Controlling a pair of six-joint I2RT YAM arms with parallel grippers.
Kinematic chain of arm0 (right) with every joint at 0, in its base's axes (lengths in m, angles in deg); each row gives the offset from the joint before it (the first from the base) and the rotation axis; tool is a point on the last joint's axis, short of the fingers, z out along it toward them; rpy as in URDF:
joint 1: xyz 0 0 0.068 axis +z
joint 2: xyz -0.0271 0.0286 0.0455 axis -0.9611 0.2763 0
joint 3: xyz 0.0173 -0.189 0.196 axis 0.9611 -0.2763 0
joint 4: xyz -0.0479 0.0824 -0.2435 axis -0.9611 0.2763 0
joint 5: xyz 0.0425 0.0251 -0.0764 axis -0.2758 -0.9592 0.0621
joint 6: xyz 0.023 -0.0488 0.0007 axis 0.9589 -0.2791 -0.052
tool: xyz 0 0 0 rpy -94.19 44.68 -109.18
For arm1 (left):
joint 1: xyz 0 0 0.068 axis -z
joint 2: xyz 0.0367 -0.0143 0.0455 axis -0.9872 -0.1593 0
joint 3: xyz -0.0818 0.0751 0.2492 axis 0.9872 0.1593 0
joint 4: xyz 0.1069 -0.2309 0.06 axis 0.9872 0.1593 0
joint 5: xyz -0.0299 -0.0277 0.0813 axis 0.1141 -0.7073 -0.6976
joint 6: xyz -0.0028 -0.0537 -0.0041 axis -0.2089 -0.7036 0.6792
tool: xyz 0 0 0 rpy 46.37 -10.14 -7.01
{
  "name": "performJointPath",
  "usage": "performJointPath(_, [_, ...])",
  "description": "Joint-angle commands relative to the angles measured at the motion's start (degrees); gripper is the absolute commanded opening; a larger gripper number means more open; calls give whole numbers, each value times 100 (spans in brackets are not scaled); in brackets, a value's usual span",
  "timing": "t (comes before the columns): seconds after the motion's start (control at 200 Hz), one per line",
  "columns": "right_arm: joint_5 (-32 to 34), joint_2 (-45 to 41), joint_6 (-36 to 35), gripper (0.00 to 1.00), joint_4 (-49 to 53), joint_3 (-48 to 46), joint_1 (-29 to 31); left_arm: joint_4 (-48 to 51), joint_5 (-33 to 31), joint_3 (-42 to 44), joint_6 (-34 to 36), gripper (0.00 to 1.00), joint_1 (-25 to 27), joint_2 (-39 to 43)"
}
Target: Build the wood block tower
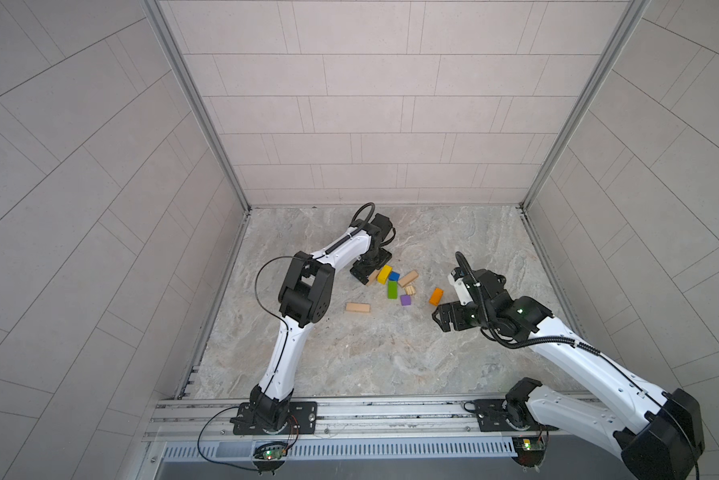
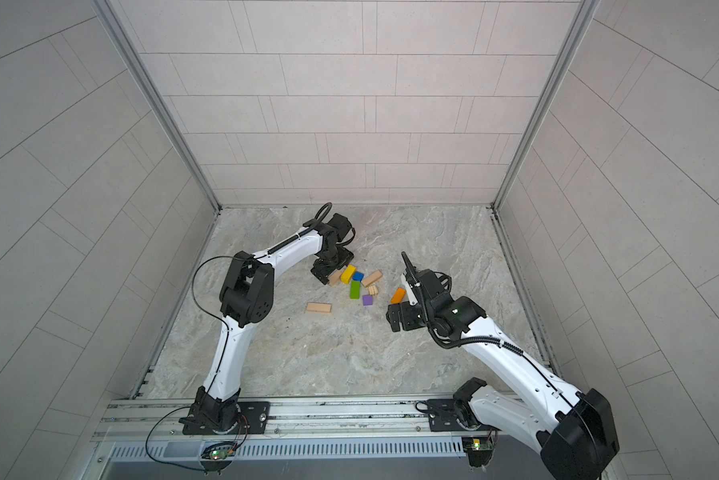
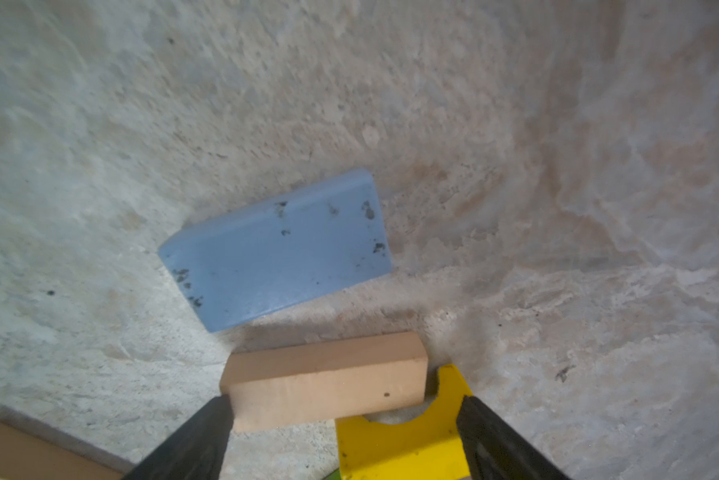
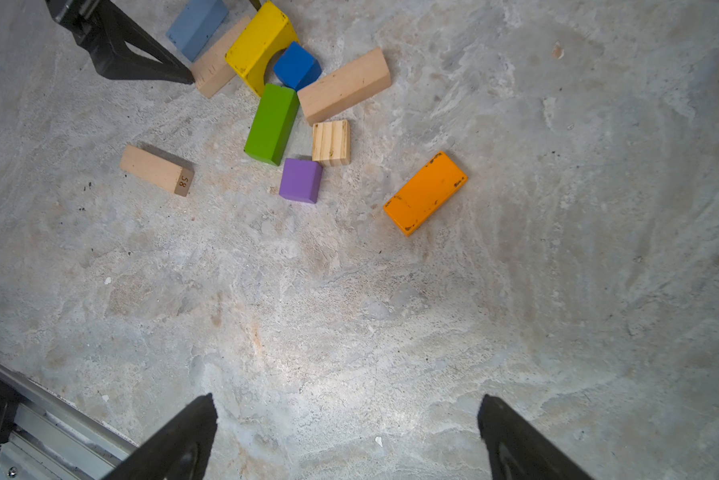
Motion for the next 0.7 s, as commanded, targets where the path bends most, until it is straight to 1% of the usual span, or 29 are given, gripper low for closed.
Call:
performJointPath(0.0, [90,-69,-20,99,-3,-52,21,134,-154,97,-21,92,-24,172])
performJointPath(0.26, [84,-109,-18,99,6,-76,19,124,-257,-51,216,91,-129,393])
performJointPath(0.375, [95,-129,-6,99,9,-92,15,217,-406,-71,280,91,-139,535])
performJointPath(0.5, [79,-109,27,99,-27,-92,16,206,-401,77,189,92,-125,698])
performJointPath(0.565, [57,-91,41,99,-66,-83,22,19,-278,291,79,92,-121,791])
performJointPath(0.695, [-7,-60,80,99,-104,-83,21,-32,-205,449,-43,92,-121,767])
